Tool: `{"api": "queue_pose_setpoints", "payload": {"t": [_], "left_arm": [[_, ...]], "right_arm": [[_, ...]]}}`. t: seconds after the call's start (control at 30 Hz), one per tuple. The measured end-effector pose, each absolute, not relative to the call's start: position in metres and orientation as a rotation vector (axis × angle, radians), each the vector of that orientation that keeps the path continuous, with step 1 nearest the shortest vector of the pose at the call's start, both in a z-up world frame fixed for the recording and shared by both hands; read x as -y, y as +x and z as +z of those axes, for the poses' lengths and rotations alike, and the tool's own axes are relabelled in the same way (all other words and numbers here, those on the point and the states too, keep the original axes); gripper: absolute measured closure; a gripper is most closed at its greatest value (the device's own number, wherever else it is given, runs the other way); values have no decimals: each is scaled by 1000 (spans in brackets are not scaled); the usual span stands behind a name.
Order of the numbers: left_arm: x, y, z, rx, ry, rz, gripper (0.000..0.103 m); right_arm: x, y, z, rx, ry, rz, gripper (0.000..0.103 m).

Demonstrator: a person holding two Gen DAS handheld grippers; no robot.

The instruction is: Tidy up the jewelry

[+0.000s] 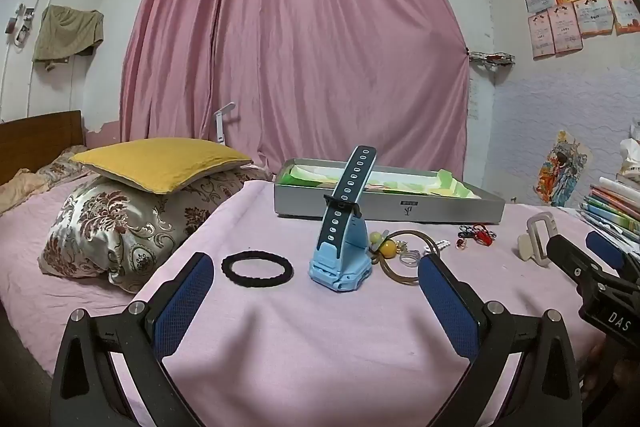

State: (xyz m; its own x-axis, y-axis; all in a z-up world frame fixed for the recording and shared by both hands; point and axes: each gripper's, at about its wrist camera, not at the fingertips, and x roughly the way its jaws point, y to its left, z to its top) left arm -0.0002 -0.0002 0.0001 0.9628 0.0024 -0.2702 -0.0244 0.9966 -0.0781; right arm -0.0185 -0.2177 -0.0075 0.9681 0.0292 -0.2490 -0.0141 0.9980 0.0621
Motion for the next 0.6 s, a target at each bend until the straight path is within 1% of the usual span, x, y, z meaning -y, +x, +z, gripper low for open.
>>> {"api": "queue_pose_setpoints", "payload": {"t": [0.6], "left_arm": [[2, 2, -1, -289, -94, 4, 1]], "right_arm": [[218, -18, -8, -254, 57, 22, 1]]}}
